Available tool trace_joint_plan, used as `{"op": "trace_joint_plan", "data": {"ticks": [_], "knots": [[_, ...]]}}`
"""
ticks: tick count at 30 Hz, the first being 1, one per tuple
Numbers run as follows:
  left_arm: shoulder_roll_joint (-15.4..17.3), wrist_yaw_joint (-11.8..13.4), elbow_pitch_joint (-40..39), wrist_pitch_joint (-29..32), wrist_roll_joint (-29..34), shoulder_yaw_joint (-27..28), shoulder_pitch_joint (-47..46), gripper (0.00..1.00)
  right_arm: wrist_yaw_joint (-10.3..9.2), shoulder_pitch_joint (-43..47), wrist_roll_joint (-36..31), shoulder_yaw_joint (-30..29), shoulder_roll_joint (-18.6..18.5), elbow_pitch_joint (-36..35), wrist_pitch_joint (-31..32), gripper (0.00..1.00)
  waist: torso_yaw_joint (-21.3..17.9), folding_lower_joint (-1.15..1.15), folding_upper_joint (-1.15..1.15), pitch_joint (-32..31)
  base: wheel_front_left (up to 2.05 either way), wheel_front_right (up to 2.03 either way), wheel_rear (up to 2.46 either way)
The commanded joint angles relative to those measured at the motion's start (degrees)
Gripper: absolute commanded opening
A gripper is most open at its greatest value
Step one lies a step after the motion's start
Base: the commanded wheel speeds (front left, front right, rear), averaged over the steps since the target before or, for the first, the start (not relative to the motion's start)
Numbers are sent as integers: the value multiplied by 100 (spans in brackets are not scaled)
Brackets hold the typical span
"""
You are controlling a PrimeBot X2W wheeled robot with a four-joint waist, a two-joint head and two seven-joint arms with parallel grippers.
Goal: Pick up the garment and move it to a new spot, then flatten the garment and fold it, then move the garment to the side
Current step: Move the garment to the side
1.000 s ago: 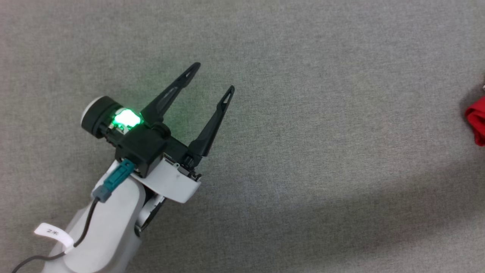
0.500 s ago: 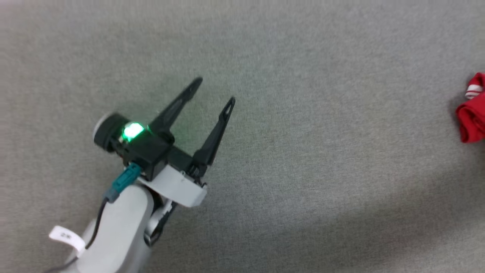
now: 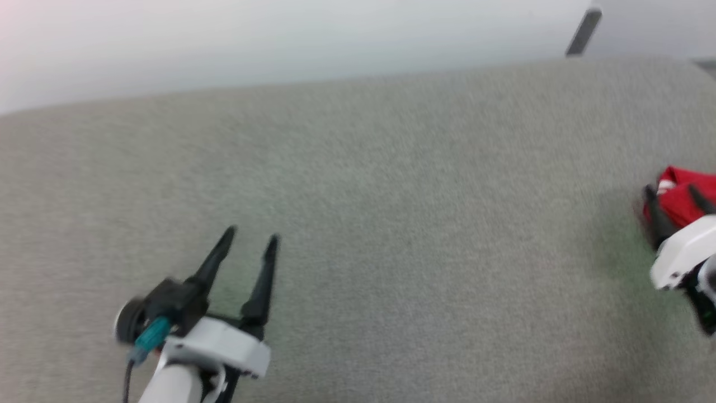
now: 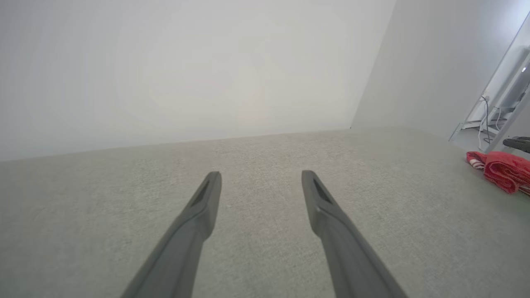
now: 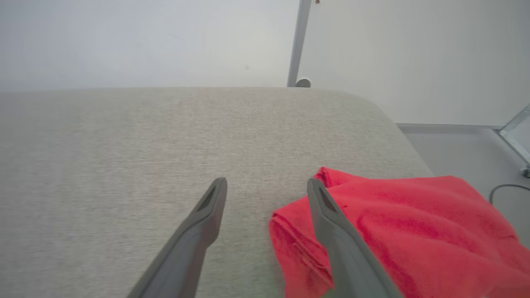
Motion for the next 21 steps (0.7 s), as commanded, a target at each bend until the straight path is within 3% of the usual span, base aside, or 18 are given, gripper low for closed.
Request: {"op": "trace_joint_plan", "data": {"ticks": [1,9,15,21], "knots": [[-32,24,24,1,-42,52,125,100,-9,127,76,9,46,-37,-36,100,403,0,0,-569,0,0,0],[-177,44,218,1,-27,750,872,100,-9,909,349,20,267,-942,-96,100,790,0,0,-1200,0,0,0],[-290,34,225,1,65,976,1169,100,-8,1774,-118,-747,317,-2108,-99,100,1050,0,0,-1423,0,0,0],[-365,-37,107,1,196,1053,1460,100,-8,3016,-790,-1563,624,-3341,-93,100,1145,0,0,-1561,0,0,0]]}}
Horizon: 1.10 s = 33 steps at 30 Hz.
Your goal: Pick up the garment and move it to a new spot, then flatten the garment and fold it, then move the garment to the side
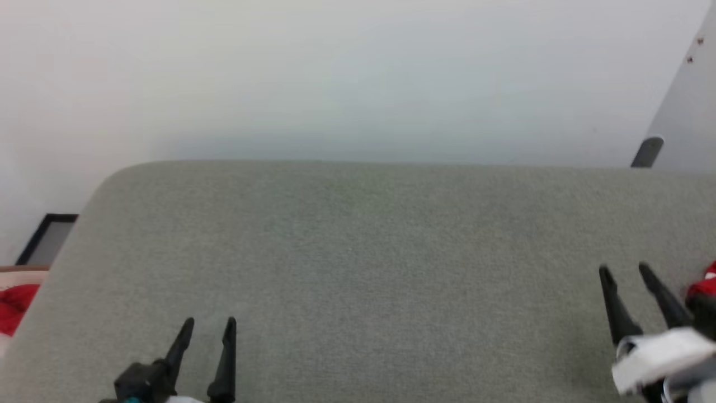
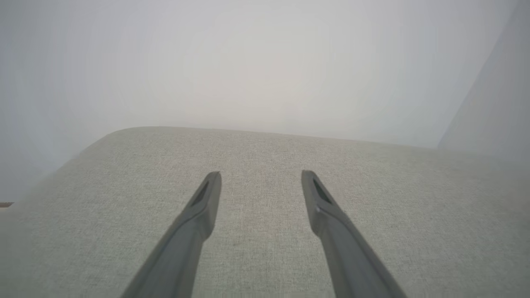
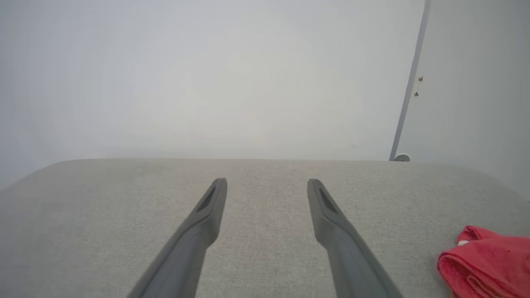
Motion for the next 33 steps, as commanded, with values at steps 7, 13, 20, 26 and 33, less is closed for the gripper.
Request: {"op": "trace_joint_plan", "data": {"ticks": [7,13,20,26,33], "knots": [[-41,-70,-267,1,118,67,340,100,-7,1002,-398,-662,210,-979,42,100,147,0,0,-210,0,0,0],[-107,-99,-549,1,100,106,648,100,-7,1773,-821,-1245,550,-1903,324,100,209,0,0,-244,0,0,0],[-138,-122,-798,1,54,119,910,100,-7,2423,-1145,-1614,1066,-2890,593,100,286,0,0,-257,0,0,0],[-150,-133,-885,1,78,128,946,100,-7,2602,-1305,-1659,1196,-3255,718,100,276,0,0,-256,0,0,0],[-162,-144,-915,1,78,109,919,100,-7,2604,-1321,-1680,1251,-3376,768,100,241,0,0,-254,0,0,0]]}}
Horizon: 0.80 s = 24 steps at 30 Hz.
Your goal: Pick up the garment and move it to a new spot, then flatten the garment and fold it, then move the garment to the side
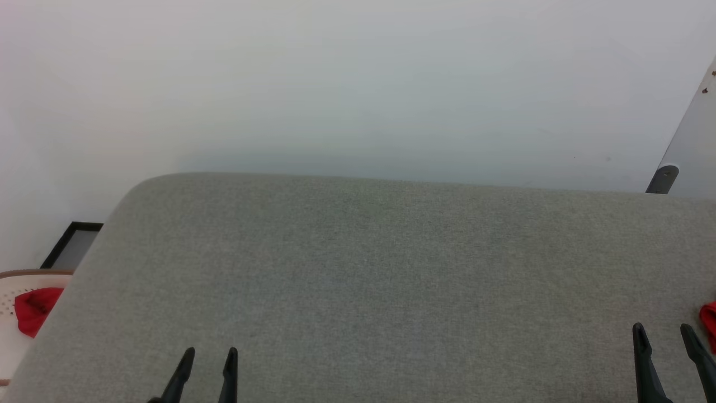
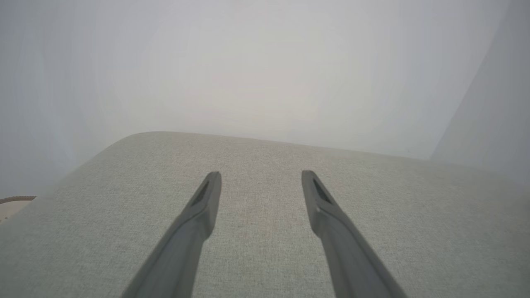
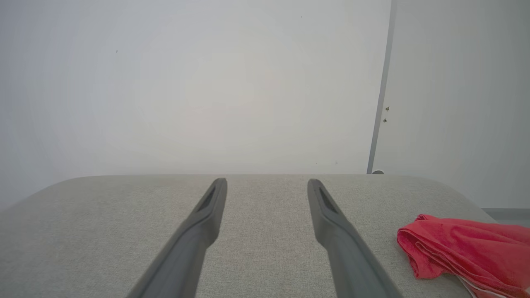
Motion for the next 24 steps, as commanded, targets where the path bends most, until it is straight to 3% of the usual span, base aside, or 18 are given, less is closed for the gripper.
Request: {"op": "trace_joint_plan", "data": {"ticks": [1,21,22,24], "knots": [[-17,-30,-17,1,-2,0,-10,100,-7,19,-4,-31,18,-25,17,100,-6,0,0,2,0,0,0],[-59,-35,13,1,-102,64,45,100,-7,-101,119,-19,145,47,-6,100,-65,0,0,-9,0,0,0],[-61,-16,17,1,-94,59,17,0,0,-54,116,-3,118,46,15,0,-66,0,0,-10,0,0,0],[-86,-15,124,10,-106,46,39,0,0,-16,129,11,136,162,25,0,-67,0,0,-9,0,0,0]]}}
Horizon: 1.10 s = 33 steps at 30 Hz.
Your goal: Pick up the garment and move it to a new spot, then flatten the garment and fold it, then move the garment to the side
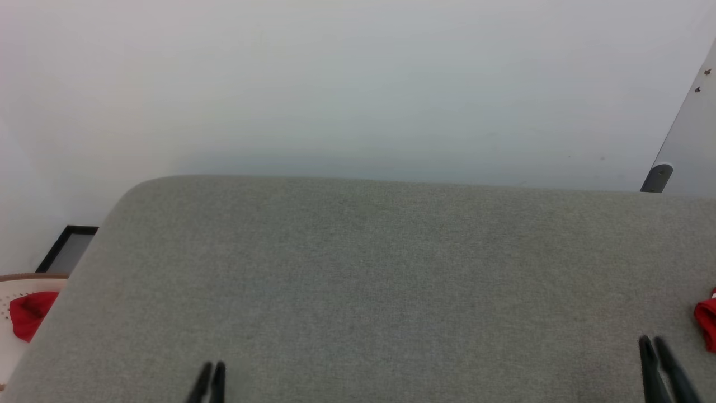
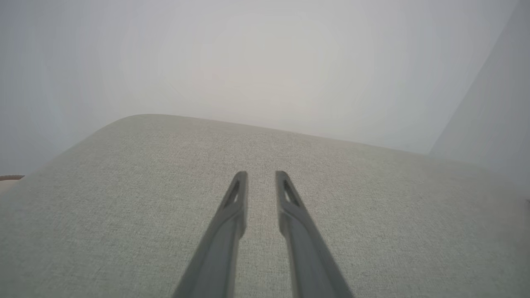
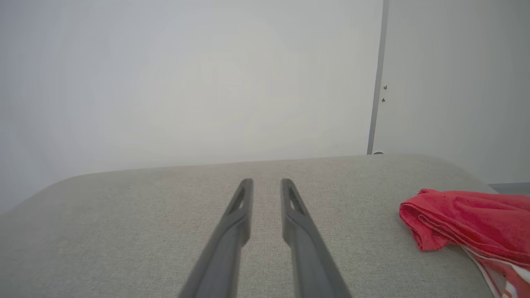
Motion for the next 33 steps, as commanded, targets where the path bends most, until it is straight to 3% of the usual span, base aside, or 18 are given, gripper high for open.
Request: {"op": "trace_joint_plan", "data": {"ticks": [1,33], "knots": [[5,0,-12,9,-26,8,-14,0,0,-16,26,-3,-3,-7,5,0,0,0,0,1,0,0,0],[-194,-31,302,811,-2817,308,-662,0,-1,-766,2891,20,120,762,516,0,-41,0,0,163,0,0,0]]}}
